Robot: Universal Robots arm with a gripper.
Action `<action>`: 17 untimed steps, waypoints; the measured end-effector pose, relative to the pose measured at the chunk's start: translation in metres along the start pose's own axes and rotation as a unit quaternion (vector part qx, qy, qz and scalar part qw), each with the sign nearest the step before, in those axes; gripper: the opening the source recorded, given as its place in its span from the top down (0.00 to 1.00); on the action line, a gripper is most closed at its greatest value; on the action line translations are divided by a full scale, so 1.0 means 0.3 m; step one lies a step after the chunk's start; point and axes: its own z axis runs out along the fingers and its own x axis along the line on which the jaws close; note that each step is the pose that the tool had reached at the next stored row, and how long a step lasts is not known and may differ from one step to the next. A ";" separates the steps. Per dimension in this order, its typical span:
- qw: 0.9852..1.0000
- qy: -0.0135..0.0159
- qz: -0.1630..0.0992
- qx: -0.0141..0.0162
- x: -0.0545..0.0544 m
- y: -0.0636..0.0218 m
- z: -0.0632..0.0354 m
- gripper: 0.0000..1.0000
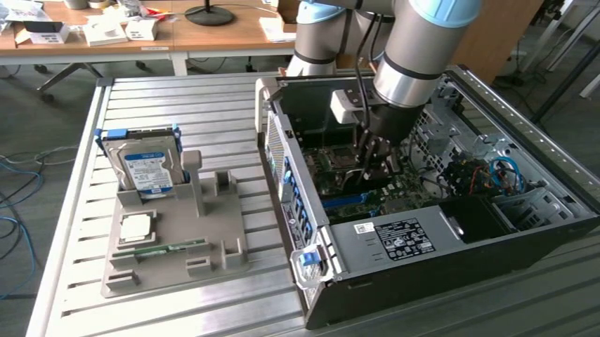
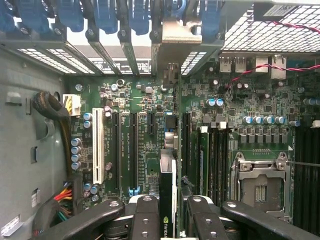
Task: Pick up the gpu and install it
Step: 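Insert the gpu into the slot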
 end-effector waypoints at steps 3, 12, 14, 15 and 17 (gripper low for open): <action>1.000 0.000 0.000 0.000 0.000 0.001 0.000 0.74; 1.000 0.000 0.000 0.000 0.003 0.003 0.000 0.74; 1.000 0.000 0.000 0.000 0.003 0.007 0.000 0.74; 1.000 0.000 0.000 0.000 0.003 0.008 0.000 0.74; 1.000 0.000 0.000 0.000 0.003 0.010 0.000 0.74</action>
